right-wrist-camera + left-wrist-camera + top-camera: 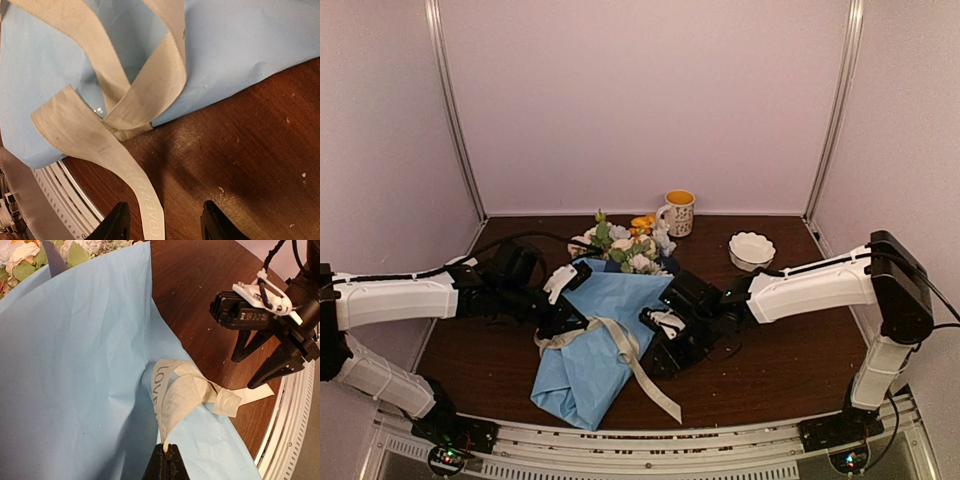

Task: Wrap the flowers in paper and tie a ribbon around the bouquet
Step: Cross the ribbon over the folded bouquet.

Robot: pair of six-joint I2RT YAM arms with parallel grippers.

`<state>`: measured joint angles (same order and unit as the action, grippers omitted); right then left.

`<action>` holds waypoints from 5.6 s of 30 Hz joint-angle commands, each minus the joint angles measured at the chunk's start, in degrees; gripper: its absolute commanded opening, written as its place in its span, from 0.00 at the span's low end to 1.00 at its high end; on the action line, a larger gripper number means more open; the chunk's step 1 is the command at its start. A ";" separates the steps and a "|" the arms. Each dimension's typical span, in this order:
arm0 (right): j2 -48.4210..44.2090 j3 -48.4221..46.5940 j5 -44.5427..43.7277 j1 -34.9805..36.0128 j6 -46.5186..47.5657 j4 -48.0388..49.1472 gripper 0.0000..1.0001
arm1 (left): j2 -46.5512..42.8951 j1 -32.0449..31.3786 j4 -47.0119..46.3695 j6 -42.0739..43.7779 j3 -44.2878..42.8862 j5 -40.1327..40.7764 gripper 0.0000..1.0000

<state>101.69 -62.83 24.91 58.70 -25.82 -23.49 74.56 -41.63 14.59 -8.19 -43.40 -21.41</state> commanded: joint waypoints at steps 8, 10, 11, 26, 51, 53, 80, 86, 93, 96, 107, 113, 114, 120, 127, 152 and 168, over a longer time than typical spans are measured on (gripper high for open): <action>4.13 -2.64 -5.04 4.73 3.80 1.55 0.56 | 0.39 -0.12 -0.38 0.86 -0.69 1.17 0.00; 5.16 -3.40 -5.19 5.33 4.04 2.03 0.56 | 0.32 -0.12 -0.31 0.88 -0.72 1.38 0.00; 5.78 -3.82 -5.54 5.58 4.17 2.04 0.56 | 0.24 -0.12 -0.35 0.87 -0.68 1.37 0.00; 5.76 -4.06 -5.36 5.73 3.98 3.77 0.00 | -0.11 -0.10 -0.02 1.06 -0.66 1.74 0.00; 10.43 -10.17 -1.73 3.46 -10.93 27.50 0.00 | -3.13 -0.03 -3.68 -1.38 0.32 3.03 0.00; 11.48 -11.02 -3.54 3.34 -11.94 27.21 0.00 | -3.51 -0.04 -3.97 -1.35 0.39 2.80 0.00; 16.36 -14.06 -8.63 0.70 -26.66 33.14 0.10 | 5.17 -2.96 -11.94 -4.53 7.59 -4.36 0.00; 13.47 -11.90 -8.19 0.65 -27.69 32.39 0.12 | 7.84 -3.02 -10.56 -4.08 8.03 -0.12 0.00; 5.02 -3.84 -5.02 -0.31 -27.83 33.04 0.12 | 7.83 -2.98 -10.88 -4.14 9.64 1.74 0.00; 2.29 -1.53 -1.39 -2.81 -25.85 33.52 0.13 | 7.00 -2.93 -12.11 -4.22 10.44 1.43 0.00; 17.97 -25.30 8.01 -5.43 -6.62 14.92 0.27 | 5.31 -2.51 -16.44 -5.74 11.49 -0.30 0.00; 22.43 -29.74 12.99 -4.72 0.00 12.97 0.34 | 5.07 -1.56 -16.33 -5.44 11.31 -1.24 0.00; 22.50 -29.83 12.78 -4.43 1.01 12.47 0.35 | 5.21 -1.53 -16.39 -5.44 11.36 -1.33 0.00; 23.51 -30.49 11.33 -3.88 3.03 11.22 0.37 | 5.59 -1.35 -16.95 -5.58 12.10 -1.52 0.00; 26.20 -34.83 5.66 -2.90 3.74 9.28 0.36 | 5.76 -1.19 -16.86 -5.48 12.11 -1.23 0.00; 25.33 -33.51 5.01 -1.69 1.63 13.15 0.00 | 5.58 -0.92 -17.00 -5.31 12.98 -1.20 0.00; 10.69 -18.98 -5.54 -5.78 -10.62 30.09 0.00 | 4.80 -0.82 -16.05 -5.17 12.82 -0.73 0.00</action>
<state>117.51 -83.70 25.32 55.68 -33.10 -1.67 79.35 -42.52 -5.37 -13.65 -31.31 -21.85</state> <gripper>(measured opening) 0.012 0.011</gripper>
